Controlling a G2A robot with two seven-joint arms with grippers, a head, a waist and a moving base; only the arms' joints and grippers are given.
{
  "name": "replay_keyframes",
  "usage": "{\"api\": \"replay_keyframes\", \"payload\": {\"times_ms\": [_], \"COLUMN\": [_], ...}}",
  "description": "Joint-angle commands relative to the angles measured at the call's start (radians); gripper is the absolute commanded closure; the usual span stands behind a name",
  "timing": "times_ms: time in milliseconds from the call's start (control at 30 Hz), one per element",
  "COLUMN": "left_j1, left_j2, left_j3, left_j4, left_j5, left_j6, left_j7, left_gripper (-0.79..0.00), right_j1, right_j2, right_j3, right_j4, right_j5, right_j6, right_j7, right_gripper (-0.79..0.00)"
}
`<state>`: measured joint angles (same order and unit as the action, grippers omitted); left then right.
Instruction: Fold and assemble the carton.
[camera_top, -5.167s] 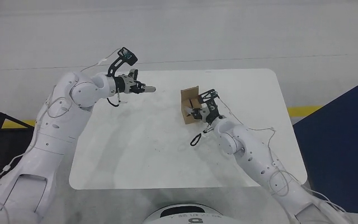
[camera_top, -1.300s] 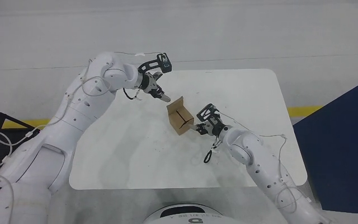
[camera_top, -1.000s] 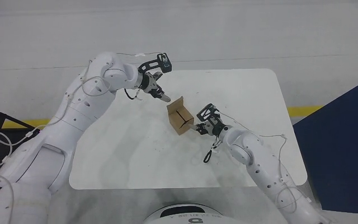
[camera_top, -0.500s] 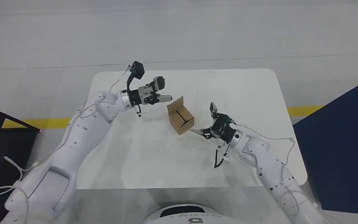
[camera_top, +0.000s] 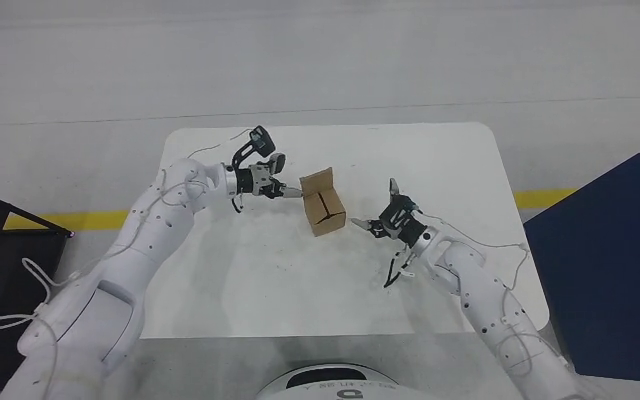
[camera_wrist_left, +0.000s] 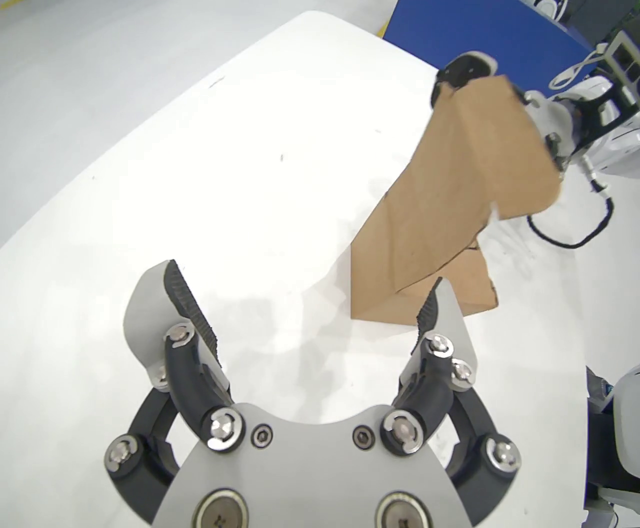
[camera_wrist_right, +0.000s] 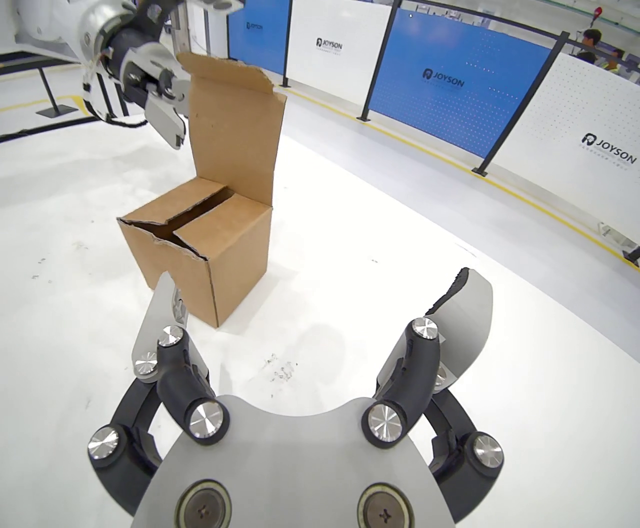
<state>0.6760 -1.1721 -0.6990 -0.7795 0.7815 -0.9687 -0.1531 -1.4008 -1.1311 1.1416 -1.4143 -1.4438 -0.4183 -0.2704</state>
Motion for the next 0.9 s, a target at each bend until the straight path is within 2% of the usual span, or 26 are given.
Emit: {"api": "replay_keyframes", "payload": {"times_ms": [0,167,333,433,500,567,767,867], "left_j1": [-0.008,-0.019,-0.018,-0.005,0.019,0.036,0.032,0.017], "left_j2": [-0.008,-0.014,-0.009,-0.004,0.001,0.007,0.005,0.001], "left_j3": [-0.004,-0.016,-0.045,-0.069,-0.082,-0.074,-0.023,0.035], "left_j4": [0.003,0.039,0.074,0.063,0.038,0.025,0.035,0.036], "left_j5": [-0.016,0.012,0.050,0.050,0.037,0.050,-0.005,-0.046], "left_j6": [-0.009,-0.036,-0.034,-0.044,-0.044,-0.044,-0.044,-0.044], "left_j7": [0.034,0.111,0.184,0.278,0.387,0.455,0.490,0.432], "left_gripper": [-0.785,-0.785,-0.785,-0.785,-0.785,-0.785,-0.785,-0.785], "right_j1": [0.018,0.048,0.064,0.071,0.076,0.084,0.100,0.104], "right_j2": [-0.004,-0.009,-0.011,-0.013,-0.014,-0.016,-0.022,-0.024], "right_j3": [-0.011,-0.029,-0.043,-0.053,-0.059,-0.066,-0.088,-0.091], "right_j4": [0.023,0.062,0.083,0.090,0.096,0.102,0.109,0.115], "right_j5": [0.009,0.014,0.010,0.005,0.006,0.007,0.001,0.003], "right_j6": [-0.009,-0.036,-0.080,-0.101,-0.112,-0.122,-0.124,-0.123], "right_j7": [-0.002,-0.012,-0.035,-0.045,-0.050,-0.054,-0.052,-0.059], "right_gripper": [-0.785,-0.785,-0.785,-0.785,-0.785,-0.785,-0.785,-0.785]}}
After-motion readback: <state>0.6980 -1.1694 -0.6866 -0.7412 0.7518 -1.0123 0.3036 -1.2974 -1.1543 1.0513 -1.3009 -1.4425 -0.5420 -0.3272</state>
